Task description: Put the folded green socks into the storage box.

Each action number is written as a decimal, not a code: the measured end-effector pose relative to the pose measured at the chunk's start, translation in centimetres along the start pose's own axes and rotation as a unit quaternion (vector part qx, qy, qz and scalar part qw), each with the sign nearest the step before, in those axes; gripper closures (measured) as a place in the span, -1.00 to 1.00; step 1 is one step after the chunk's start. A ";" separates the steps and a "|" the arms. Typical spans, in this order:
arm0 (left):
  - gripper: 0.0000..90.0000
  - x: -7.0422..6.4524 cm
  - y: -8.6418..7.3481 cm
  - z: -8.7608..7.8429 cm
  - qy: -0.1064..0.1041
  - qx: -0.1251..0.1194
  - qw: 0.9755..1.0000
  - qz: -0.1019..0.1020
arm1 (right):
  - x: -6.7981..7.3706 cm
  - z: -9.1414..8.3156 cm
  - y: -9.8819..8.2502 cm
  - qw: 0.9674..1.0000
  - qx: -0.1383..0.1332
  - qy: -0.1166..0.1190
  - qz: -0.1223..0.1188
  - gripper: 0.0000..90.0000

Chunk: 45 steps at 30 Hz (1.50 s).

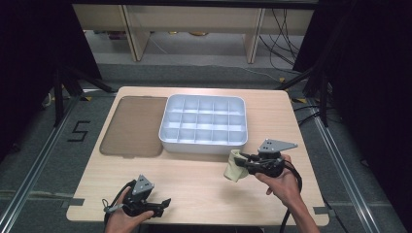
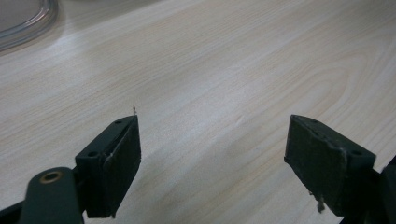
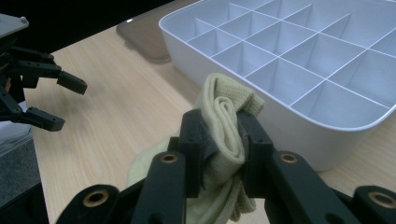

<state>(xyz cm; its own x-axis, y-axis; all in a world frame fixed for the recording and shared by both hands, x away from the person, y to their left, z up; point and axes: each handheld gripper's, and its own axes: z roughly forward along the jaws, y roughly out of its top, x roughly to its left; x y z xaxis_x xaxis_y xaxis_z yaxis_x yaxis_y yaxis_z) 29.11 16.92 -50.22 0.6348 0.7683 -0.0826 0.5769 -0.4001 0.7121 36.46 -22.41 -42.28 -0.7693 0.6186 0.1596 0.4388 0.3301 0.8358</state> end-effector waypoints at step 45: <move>-0.59 -0.3 -0.1 0.1 -0.005 -0.004 1.000 -0.008 | -3.6 -0.6 4.6 0.996 -0.026 -0.082 -0.040 0.65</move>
<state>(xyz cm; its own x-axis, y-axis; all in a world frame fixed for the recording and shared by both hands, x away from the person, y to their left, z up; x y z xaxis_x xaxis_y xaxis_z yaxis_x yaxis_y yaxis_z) 28.92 16.69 -50.28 0.6313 0.7690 -0.1006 0.5823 -0.3843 0.7164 40.91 -23.57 -38.70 -0.7125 0.7016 0.0078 0.3517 0.3476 0.8692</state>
